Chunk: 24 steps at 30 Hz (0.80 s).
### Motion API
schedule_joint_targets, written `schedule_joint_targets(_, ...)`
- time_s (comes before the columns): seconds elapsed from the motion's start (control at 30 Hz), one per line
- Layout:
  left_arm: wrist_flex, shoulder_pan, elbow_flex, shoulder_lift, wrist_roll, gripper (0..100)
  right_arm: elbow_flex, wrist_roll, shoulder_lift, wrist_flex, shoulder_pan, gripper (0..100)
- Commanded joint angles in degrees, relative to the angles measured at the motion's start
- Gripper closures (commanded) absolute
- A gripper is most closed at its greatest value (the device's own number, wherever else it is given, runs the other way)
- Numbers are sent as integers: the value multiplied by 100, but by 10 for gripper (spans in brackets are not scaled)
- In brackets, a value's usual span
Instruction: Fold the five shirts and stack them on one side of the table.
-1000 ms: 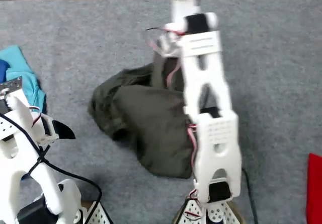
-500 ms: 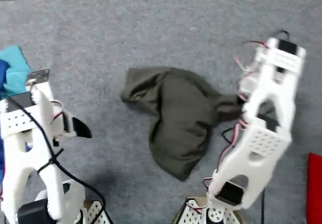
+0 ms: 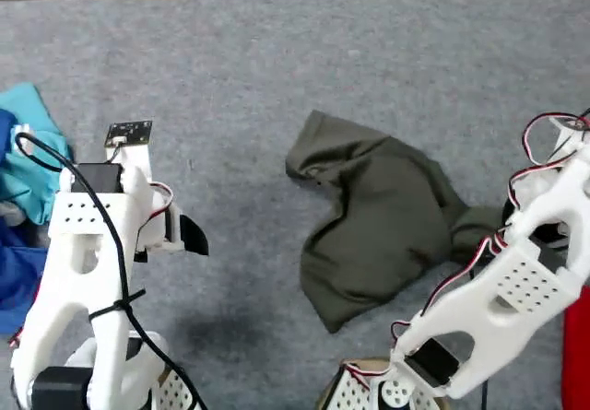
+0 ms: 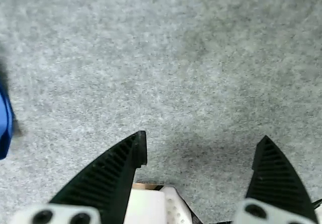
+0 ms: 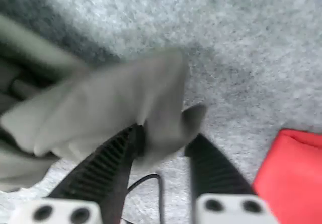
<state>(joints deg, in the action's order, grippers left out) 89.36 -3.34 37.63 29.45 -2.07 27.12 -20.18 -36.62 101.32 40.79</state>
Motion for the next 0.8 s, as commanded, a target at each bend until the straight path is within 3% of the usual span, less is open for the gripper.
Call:
schedule_joint_targets(0.0, -18, 97, -53, 48, 132, 661, 57, -185, 602, 97, -119, 758)
schedule_joint_targets(0.2, 9, 53, -18, 57, 132, 661, 40, 62, 1516, 88, -1226, 815)
schedule_joint_targets(0.33, 18, 53, 9, 57, 132, 661, 75, 510, 1868, -18, -2633, 835)
schedule_joint_targets(0.53, 229, 53, 9, 57, 132, 661, 136, 1609, 1332, -1662, -4646, 835)
schedule_joint_targets(0.77, 316, 44, 9, 66, 132, 661, 963, 2549, -295, -3051, -5305, 833)
